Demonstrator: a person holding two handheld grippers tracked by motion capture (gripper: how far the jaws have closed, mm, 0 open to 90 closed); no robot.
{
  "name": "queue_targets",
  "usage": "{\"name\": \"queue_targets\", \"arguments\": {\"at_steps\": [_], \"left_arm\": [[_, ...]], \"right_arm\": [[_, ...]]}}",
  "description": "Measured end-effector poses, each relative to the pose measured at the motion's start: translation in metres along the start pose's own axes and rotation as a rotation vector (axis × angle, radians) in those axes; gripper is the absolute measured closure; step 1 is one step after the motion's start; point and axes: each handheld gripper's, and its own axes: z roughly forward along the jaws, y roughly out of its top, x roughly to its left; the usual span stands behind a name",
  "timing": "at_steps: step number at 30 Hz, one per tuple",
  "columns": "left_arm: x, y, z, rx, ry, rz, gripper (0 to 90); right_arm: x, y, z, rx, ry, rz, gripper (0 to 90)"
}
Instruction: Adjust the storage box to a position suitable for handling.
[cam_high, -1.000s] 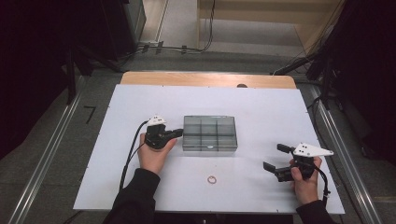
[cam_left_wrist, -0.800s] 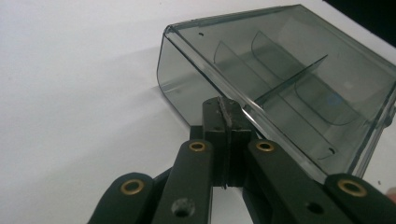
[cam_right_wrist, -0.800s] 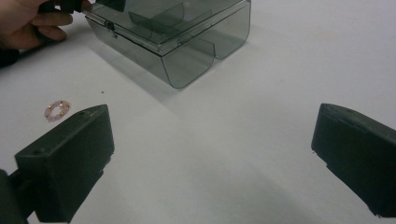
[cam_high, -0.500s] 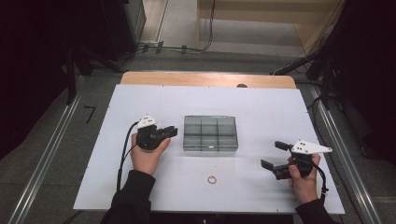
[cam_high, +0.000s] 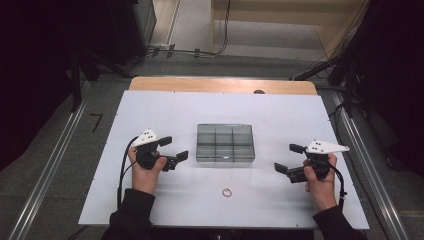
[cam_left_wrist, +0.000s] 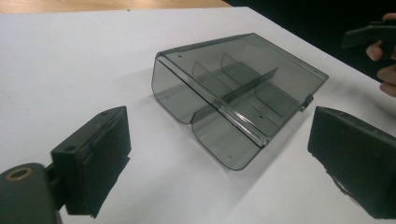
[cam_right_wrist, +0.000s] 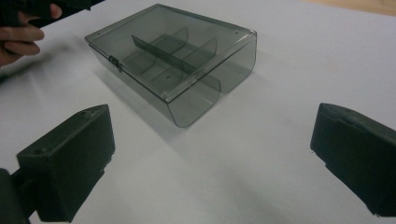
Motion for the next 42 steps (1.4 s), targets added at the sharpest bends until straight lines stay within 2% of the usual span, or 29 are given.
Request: {"name": "queue_targets", "arguments": {"at_steps": [4,10,14,16,17,18,20,23,26,27,28,29,30,33,37,42], "left_arm": [[0.002,-0.006,-0.006,-0.007,-0.002,-0.006,0.0],[0.003,-0.016,-0.018,-0.017,0.013,-0.009,0.0],[0.004,-0.022,-0.025,-0.013,0.031,-0.006,0.0],[0.005,-0.025,-0.029,-0.017,0.031,-0.011,0.0],[0.005,-0.026,-0.031,-0.019,0.032,-0.014,0.0],[0.005,-0.027,-0.032,-0.023,0.035,-0.013,0.0],[0.006,-0.029,-0.036,-0.026,0.037,-0.007,0.0],[0.008,-0.032,-0.039,-0.032,0.036,-0.011,0.0],[0.008,-0.034,-0.04,-0.03,0.035,-0.012,0.0],[0.008,-0.034,-0.04,-0.028,0.037,-0.01,0.0],[0.008,-0.035,-0.04,-0.026,0.038,-0.009,0.0],[0.009,-0.035,-0.039,-0.023,0.037,-0.011,0.0],[0.009,-0.036,-0.038,-0.022,0.04,-0.012,0.0],[0.009,-0.036,-0.038,-0.025,0.036,-0.009,0.0],[0.009,-0.036,-0.037,-0.023,0.036,-0.009,0.0],[0.008,-0.037,-0.035,-0.017,0.035,0.003,0.0]], "right_arm": [[-0.001,0.008,0.007,0.016,-0.012,0.0,2.5],[-0.002,0.027,0.021,0.058,0.011,-0.016,4.7],[-0.001,0.041,0.03,0.077,-0.005,-0.031,13.9],[-0.002,0.047,0.035,0.085,0.004,-0.02,23.7],[-0.006,0.053,0.041,0.101,0.029,-0.007,39.2],[-0.006,0.053,0.041,0.101,0.029,-0.007,39.2],[-0.007,0.059,0.046,0.112,0.022,-0.007,50.0],[-0.005,0.069,0.056,0.153,0.001,-0.034,62.8],[-0.005,0.078,0.068,0.19,0.017,-0.057,78.3],[-0.006,0.084,0.075,0.211,0.025,-0.062,87.2],[-0.006,0.084,0.075,0.211,0.025,-0.062,87.2],[-0.008,0.09,0.083,0.218,0.068,-0.042,88.2],[-0.008,0.09,0.083,0.218,0.068,-0.042,88.2],[-0.01,0.099,0.094,0.224,0.11,-0.021,88.3],[-0.011,0.109,0.108,0.23,0.104,-0.028,88.3],[-0.013,0.119,0.127,0.272,0.09,-0.047,88.5]]}}
